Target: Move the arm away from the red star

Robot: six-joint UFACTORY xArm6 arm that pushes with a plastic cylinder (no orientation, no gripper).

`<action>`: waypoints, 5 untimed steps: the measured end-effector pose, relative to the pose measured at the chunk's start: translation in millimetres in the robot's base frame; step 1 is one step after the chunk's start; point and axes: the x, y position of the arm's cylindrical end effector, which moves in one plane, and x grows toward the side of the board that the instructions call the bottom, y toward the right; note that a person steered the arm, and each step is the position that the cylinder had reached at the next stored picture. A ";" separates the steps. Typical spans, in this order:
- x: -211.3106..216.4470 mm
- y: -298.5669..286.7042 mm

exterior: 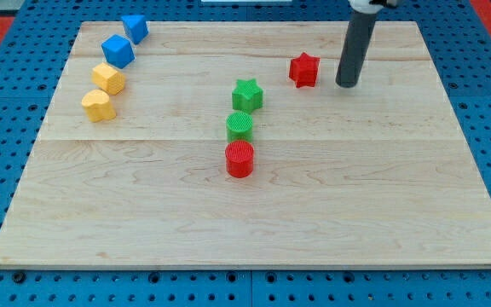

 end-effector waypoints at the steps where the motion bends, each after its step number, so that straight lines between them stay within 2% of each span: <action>1: -14.4 -31.8; 2: -12.7 -105.4; 3: -14.1 -111.5; 4: -39.2 -47.7; 5: -61.9 -27.6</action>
